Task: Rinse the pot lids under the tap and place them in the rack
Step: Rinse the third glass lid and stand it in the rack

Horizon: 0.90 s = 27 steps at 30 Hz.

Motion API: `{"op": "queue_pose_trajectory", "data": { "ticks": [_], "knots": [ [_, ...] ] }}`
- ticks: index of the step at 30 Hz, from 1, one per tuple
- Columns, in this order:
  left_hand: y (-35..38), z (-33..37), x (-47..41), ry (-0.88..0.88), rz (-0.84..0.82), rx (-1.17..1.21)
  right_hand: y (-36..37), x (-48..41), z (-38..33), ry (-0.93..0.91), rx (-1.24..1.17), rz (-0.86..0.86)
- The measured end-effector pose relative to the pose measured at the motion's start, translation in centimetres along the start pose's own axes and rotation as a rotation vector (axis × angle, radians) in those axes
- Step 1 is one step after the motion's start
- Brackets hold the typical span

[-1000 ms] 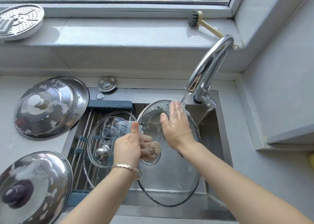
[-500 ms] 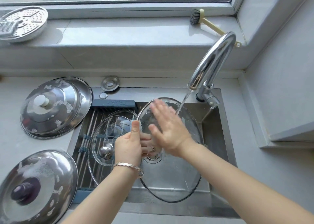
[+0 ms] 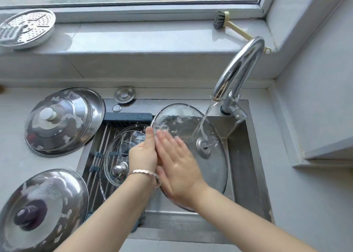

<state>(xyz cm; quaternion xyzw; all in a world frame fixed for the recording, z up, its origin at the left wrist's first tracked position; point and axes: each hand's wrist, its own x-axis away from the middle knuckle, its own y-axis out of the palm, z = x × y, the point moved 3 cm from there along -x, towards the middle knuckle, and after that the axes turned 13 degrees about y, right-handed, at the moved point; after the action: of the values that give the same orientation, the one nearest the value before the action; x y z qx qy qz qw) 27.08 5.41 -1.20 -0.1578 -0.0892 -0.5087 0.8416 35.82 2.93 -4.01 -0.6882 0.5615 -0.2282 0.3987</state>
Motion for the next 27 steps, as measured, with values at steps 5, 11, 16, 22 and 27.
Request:
{"op": "queue_pose_trajectory", "data": {
  "ticks": [5,11,16,22,27],
  "knots": [
    [-0.1,0.5,0.5,0.019,-0.049,0.103,-0.5,0.0,1.6,-0.005,0.049,0.003],
    [-0.2,0.9,0.6,0.007,0.028,0.116,-2.1,-3.7,-0.3,0.079,0.032,-0.066],
    [-1.2,0.7,0.6,0.024,0.048,0.125,-0.7,-0.1,0.6,-0.168,0.091,-0.062],
    [-0.8,1.0,1.2,0.034,0.073,0.141,-2.6,-4.4,-0.9,0.065,0.008,-0.058],
    [-1.5,1.7,0.3,0.035,0.117,0.211,0.1,2.9,1.0,-0.162,0.03,0.028]
  ]
}}
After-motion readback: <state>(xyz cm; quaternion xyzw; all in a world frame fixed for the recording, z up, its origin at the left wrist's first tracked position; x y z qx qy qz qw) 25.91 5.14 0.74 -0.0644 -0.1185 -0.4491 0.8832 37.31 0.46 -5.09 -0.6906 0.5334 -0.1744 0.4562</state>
